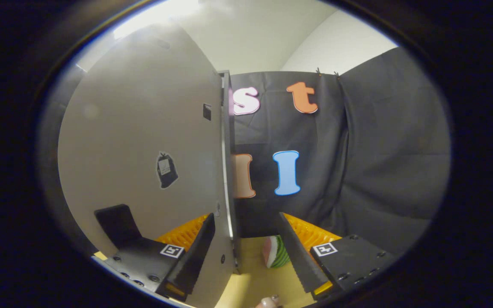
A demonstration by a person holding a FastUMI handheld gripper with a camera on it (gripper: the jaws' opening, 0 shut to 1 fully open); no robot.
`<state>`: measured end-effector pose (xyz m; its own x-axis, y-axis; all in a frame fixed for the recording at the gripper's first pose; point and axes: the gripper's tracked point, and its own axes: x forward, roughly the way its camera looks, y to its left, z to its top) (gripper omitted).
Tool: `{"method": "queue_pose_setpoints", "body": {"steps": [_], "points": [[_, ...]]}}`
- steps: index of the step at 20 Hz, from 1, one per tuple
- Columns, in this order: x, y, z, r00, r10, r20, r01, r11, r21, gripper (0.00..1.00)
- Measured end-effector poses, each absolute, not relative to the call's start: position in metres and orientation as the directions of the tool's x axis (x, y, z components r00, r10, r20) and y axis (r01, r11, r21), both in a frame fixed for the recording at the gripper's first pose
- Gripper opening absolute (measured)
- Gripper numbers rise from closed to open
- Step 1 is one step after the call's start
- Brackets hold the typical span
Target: Open the shoe cabinet door, grab the shoes and put them into the shoe cabinet, then close the shoe cabinet door.
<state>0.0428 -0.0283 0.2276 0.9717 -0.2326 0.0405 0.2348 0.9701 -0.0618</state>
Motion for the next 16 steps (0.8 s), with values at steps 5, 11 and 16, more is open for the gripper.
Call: {"method": "queue_pose_setpoints", "body": {"steps": [5, 11, 16], "points": [[0.051, 0.033, 0.215, 0.964, -0.26, 0.057, 0.261, 0.965, -0.011, 0.93], [0.095, 0.119, 0.198, 0.977, -0.204, 0.069, 0.205, 0.979, -0.008, 0.93], [0.15, 0.193, 0.178, 0.993, -0.109, 0.054, 0.111, 0.993, -0.042, 0.94]]}}
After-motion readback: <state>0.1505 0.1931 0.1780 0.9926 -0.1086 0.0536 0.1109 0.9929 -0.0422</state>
